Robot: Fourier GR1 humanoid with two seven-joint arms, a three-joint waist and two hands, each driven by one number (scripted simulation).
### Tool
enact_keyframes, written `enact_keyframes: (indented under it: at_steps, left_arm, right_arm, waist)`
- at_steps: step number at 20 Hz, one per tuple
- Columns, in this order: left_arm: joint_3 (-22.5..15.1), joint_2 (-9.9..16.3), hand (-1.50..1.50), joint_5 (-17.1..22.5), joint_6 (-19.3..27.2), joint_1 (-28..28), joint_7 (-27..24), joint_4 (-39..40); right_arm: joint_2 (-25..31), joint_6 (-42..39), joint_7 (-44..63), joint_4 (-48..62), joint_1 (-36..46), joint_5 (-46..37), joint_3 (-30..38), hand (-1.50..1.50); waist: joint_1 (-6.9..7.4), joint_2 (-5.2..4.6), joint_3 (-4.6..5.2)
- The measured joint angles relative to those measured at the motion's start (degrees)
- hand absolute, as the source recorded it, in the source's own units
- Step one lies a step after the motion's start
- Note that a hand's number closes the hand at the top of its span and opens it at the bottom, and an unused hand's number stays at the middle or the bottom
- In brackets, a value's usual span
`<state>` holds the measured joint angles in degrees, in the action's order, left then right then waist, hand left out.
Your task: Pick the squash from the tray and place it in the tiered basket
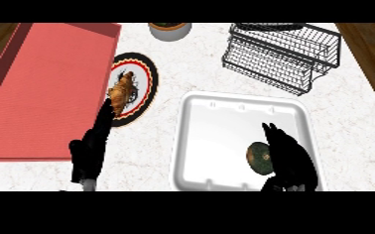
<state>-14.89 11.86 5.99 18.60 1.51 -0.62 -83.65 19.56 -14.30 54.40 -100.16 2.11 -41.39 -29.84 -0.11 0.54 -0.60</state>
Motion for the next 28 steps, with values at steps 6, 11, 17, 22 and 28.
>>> enact_keyframes:
  at_steps: [6, 11, 17, 22, 28]
  left_arm:
    - [1.3, 1.0, 0.0, -0.1, -0.9, 0.4, 1.2, -1.2]
    - [1.1, 0.2, 0.0, -1.3, -0.7, 0.7, 1.0, -1.4]
    - [2.0, 0.0, 0.0, -0.7, -1.9, 0.3, 1.4, -0.8]
    - [2.0, -0.4, 0.0, -1.5, -1.7, 0.3, 1.8, -0.8]
    - [2.0, -0.8, 0.0, -2.0, -1.7, 0.7, 0.9, -0.7]
  right_arm:
    - [-1.2, 1.3, -2.5, 4.2, -0.8, -1.0, 0.7, 1.5]
    - [-1.3, 2.3, -7.1, 8.7, 1.4, -1.6, 2.5, 1.5]
    - [-1.6, 5.6, -12.6, 12.2, 2.7, -5.9, 0.5, 1.5]
    - [3.3, 8.0, -20.5, 15.3, 2.4, -5.4, 4.2, 1.5]
    - [12.3, 8.5, -31.6, 22.4, 4.4, 0.5, 15.7, 1.5]
  waist:
    - [0.05, 0.02, -0.04]
    - [0.11, 0.02, 0.1]
    - [0.14, 0.26, 0.27]
    - [0.02, 0.26, 0.24]
    - [-0.03, -0.01, 0.0]
